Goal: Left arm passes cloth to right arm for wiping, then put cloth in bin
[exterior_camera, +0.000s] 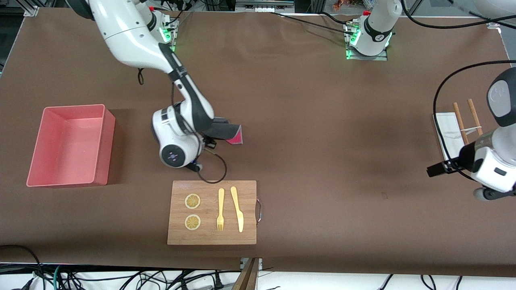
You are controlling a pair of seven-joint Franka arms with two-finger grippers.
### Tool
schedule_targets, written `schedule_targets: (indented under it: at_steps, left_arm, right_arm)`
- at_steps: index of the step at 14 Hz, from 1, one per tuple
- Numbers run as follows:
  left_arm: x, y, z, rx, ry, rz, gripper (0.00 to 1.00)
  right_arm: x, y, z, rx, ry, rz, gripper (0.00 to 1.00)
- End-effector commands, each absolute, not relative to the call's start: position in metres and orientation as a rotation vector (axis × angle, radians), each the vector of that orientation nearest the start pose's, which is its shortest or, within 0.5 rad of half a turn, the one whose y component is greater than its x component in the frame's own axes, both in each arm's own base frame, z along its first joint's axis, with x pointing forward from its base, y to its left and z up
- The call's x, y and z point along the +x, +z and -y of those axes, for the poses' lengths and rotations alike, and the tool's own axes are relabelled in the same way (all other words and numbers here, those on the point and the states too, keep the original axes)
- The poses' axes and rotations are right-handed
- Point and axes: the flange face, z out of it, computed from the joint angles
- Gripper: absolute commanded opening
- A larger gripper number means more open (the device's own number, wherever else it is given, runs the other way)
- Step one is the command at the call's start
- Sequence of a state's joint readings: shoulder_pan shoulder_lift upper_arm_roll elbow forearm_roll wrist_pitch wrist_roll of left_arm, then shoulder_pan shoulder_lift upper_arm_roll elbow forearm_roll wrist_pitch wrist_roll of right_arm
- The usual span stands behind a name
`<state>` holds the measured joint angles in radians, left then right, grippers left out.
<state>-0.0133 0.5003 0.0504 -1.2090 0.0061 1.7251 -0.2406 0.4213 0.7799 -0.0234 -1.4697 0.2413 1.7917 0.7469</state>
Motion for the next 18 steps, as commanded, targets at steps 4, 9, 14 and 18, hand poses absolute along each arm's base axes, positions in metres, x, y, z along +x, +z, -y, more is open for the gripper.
schedule_targets:
  at_steps: [4, 9, 14, 18]
  left_arm:
    - [0.686, 0.525, -0.050, -3.195, -0.104, 0.308, 1.00]
    - [0.625, 0.537, -0.020, -3.183, -0.032, 0.380, 1.00]
    - [0.559, 0.526, 0.033, -3.112, -0.038, 0.187, 1.00]
    - [0.553, 0.527, 0.041, -3.149, 0.049, 0.194, 1.00]
  right_arm:
    - [0.632, 0.213, -0.174, -3.118, 0.815, -0.474, 0.00]
    - [0.646, 0.234, -0.090, -3.133, 0.833, -0.262, 0.00]
    - [0.655, 0.243, -0.069, -3.177, 0.782, -0.137, 0.00]
    - [0.652, 0.235, -0.137, -3.198, 0.681, -0.324, 0.00]
